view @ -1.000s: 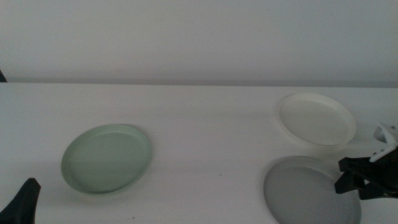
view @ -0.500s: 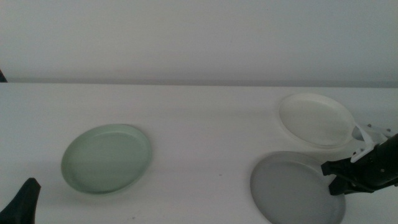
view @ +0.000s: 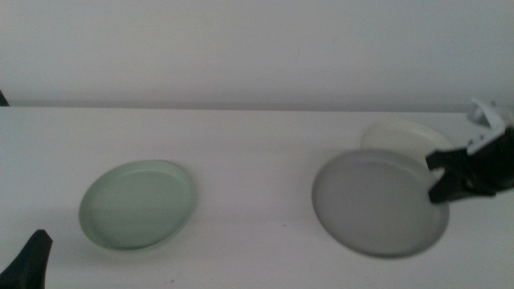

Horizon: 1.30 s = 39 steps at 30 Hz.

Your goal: Stack the three bowls on top of each other.

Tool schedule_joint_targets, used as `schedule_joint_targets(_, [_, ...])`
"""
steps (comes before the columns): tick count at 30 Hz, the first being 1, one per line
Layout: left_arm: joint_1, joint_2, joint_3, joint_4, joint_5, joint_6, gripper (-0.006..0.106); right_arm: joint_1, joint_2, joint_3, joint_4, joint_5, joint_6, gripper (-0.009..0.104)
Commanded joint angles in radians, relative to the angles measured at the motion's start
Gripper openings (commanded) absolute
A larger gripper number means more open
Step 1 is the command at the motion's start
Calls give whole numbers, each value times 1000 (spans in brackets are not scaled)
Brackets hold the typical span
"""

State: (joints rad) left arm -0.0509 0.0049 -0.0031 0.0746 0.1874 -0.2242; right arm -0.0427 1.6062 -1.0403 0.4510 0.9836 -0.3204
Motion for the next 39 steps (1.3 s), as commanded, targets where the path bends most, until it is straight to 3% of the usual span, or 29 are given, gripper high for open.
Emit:
schedule_joint_targets(1, [2, -42, 41, -4, -18, -10, 94, 35, 10, -76, -6, 46, 38, -2])
schedule_joint_targets(10, [2, -42, 41, -4, -18, -10, 94, 217, 310, -396, -6, 68, 141, -2])
schedule_joint_targets(18, [2, -42, 41, -4, -18, -10, 94, 271, 542, -600, -2, 5, 193, -2])
schedule_joint_targets(33, [2, -42, 41, -4, -18, -10, 94, 324, 633, -641, -3, -48, 216, -1])
schedule_joint_targets(36, [2, -42, 41, -4, -18, -10, 94, 324, 633, -641, -1, -29, 216, 16])
schedule_joint_targets(39, [2, -42, 41, -4, -18, -10, 94, 322, 624, -669, -1, 13, 215, 43])
